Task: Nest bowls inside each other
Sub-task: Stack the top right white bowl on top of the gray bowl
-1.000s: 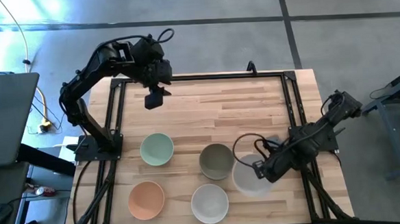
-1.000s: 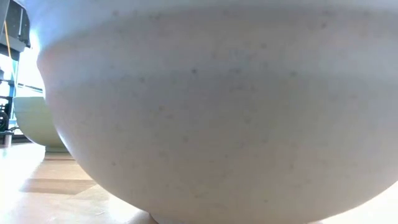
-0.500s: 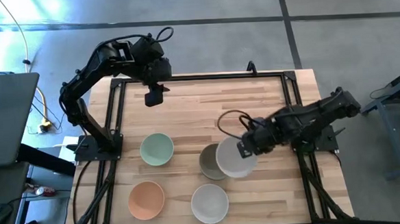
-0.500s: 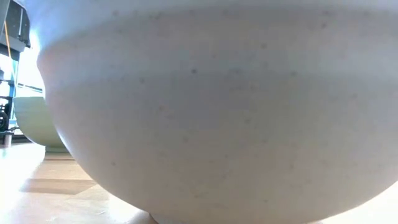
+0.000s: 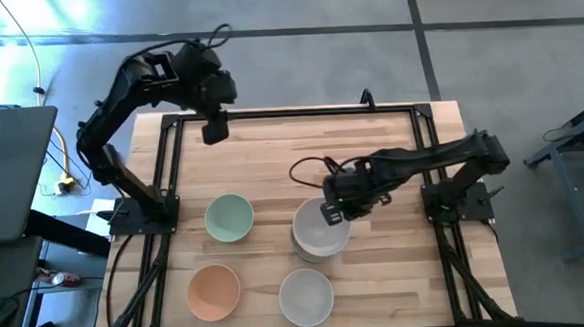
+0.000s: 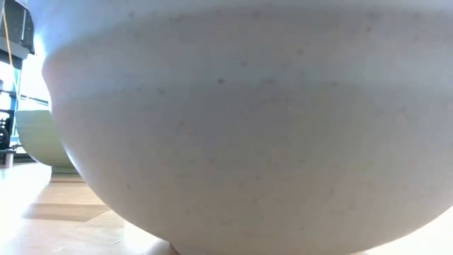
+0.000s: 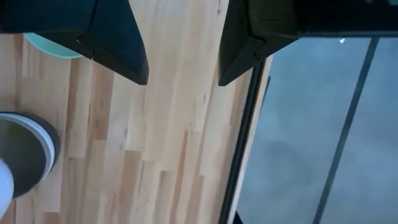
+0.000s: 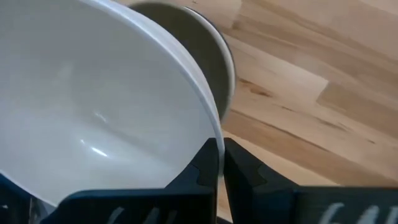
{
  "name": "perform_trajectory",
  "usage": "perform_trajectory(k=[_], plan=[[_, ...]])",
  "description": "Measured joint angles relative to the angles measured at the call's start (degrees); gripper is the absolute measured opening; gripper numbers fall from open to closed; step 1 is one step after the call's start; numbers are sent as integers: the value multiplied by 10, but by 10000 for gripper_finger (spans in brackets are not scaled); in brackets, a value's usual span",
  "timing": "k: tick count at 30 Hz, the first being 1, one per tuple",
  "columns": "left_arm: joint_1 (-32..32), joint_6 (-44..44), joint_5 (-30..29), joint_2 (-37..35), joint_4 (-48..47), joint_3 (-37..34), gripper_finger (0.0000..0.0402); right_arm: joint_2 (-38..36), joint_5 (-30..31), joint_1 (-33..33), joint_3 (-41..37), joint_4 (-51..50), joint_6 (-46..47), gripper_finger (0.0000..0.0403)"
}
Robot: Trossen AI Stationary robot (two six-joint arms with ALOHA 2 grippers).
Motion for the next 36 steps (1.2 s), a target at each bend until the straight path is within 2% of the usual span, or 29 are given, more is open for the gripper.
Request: perform_trajectory(k=[10,21,36], plan=[[26,5,7,-40,0,0,184,25,-9,-21,0,15,-29,0],[26,5,9,-44,0,0,184,64,-36,-21,0,27,-35,0],[26,5,22,-44,0,0,184,85,-55,-24,0,-6,-52,0]])
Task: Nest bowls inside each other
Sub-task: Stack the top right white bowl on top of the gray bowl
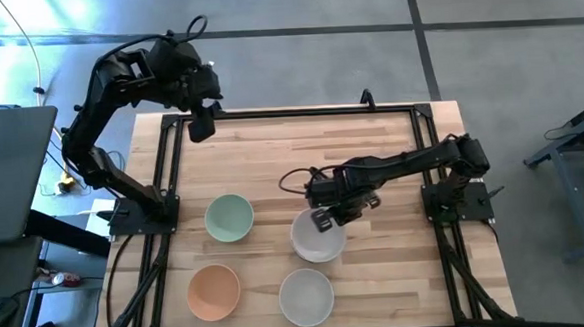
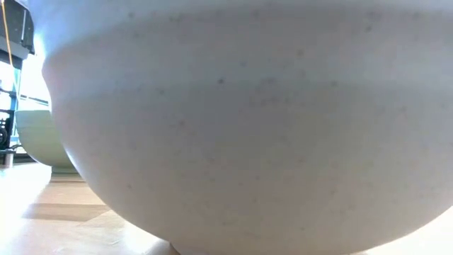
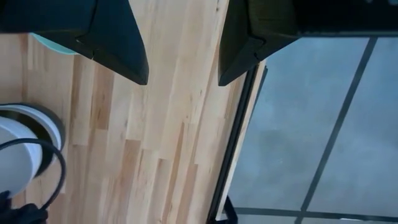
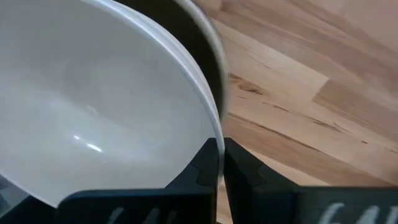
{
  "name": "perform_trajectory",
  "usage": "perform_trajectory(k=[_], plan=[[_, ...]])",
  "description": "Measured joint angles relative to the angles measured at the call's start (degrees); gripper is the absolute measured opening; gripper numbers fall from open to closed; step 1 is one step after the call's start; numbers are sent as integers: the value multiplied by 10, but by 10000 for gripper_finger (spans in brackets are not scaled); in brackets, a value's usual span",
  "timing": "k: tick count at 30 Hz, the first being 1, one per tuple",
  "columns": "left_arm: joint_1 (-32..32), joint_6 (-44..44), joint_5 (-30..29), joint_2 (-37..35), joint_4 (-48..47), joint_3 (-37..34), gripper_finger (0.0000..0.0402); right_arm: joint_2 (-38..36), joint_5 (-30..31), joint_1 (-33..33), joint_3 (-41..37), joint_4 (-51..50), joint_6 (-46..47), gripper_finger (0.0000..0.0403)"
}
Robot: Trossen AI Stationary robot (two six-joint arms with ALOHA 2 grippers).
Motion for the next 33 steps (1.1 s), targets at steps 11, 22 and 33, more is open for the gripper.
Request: perform_trajectory(k=[11,22,33], plan=[[0,0,2,0,0,0,184,0,-9,-9,-32,40,-2,0],[0,5,2,0,0,0,184,0,-19,-12,-55,57,-2,0],[0,5,2,0,0,0,184,0,-13,-16,-55,59,-6,0]])
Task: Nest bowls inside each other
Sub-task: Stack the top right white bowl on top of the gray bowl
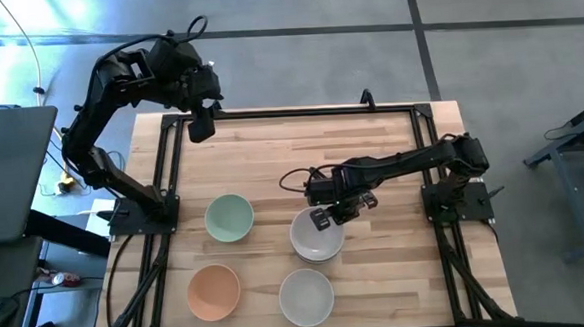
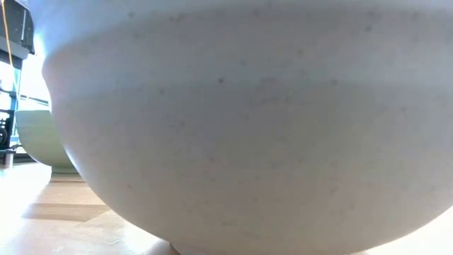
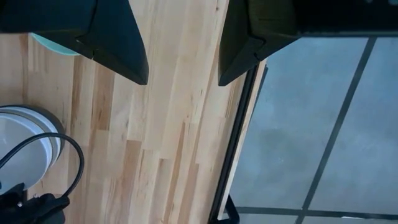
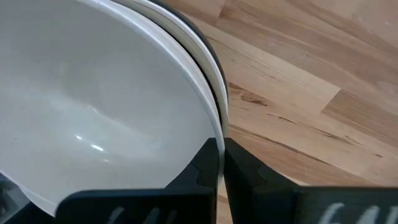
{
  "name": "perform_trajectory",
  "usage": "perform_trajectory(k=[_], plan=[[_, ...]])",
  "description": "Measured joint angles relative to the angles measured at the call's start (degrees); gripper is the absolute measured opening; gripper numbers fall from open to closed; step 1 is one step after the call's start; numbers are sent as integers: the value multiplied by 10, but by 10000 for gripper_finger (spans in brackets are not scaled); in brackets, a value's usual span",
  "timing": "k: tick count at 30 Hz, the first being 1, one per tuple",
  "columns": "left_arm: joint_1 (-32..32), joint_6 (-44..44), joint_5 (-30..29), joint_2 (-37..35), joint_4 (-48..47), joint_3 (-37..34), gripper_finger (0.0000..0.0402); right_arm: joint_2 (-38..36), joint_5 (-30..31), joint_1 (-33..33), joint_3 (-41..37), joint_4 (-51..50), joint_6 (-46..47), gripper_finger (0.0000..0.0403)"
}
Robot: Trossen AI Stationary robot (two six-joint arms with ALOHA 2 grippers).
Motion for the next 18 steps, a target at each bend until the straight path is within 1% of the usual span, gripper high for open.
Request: perform_trajectory(k=[6,9,12,18], plan=[[0,0,0,0,0,0,184,0,-5,0,0,1,-1,0],[0,0,0,0,0,0,184,0,-6,0,0,7,-5,8],[0,0,0,0,0,0,184,0,-6,0,0,18,-5,31],[0,-1,0,0,0,0,184,0,-9,0,0,23,-5,92]])
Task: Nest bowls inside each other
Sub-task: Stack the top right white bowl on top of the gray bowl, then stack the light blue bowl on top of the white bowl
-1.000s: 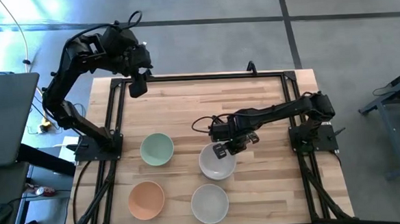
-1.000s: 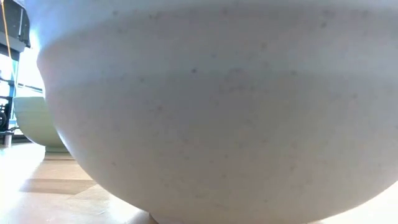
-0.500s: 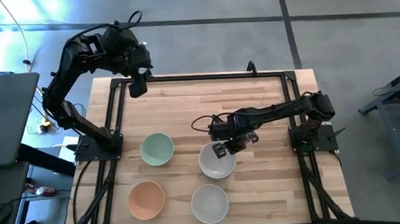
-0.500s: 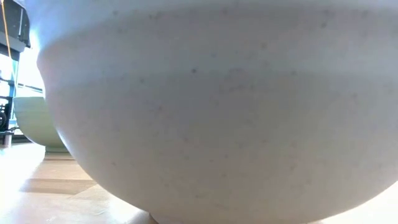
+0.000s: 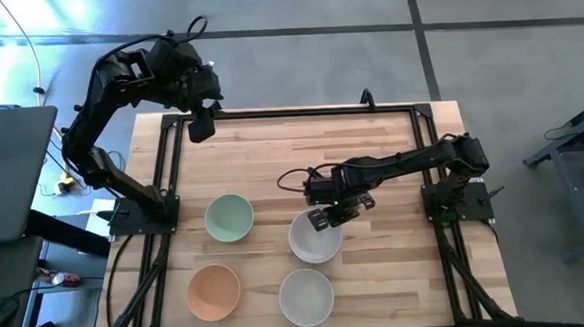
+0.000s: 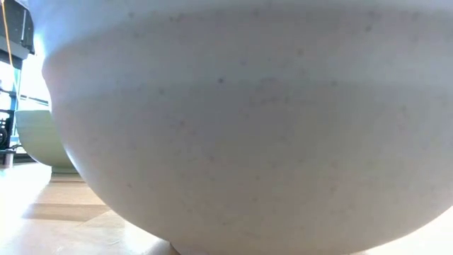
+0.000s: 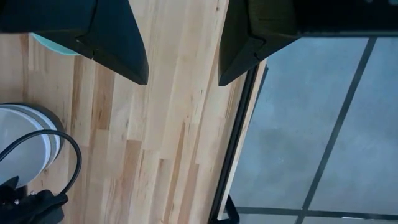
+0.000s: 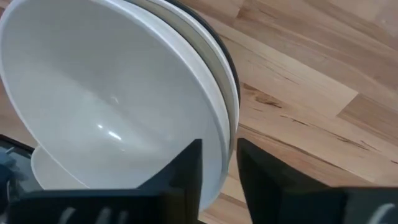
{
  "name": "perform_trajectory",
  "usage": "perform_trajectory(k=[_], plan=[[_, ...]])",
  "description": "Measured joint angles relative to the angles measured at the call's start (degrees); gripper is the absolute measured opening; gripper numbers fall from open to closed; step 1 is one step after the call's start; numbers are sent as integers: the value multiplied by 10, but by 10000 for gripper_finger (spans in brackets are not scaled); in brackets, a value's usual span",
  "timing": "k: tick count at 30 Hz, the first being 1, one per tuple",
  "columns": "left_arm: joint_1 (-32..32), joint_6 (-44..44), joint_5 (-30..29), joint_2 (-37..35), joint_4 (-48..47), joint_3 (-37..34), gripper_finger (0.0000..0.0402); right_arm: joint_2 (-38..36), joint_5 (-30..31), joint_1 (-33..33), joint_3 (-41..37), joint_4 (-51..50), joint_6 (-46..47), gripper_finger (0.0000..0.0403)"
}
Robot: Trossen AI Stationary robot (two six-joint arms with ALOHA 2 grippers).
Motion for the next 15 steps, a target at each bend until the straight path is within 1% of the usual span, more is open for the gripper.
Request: perform_trajectory(k=[5,12,15], plan=[[0,-1,0,0,0,0,184,0,0,0,0,-1,0,117],[0,-4,1,0,0,0,184,-4,4,1,2,-4,-8,119],[0,-13,21,0,0,0,184,-18,15,2,2,-3,-10,119]])
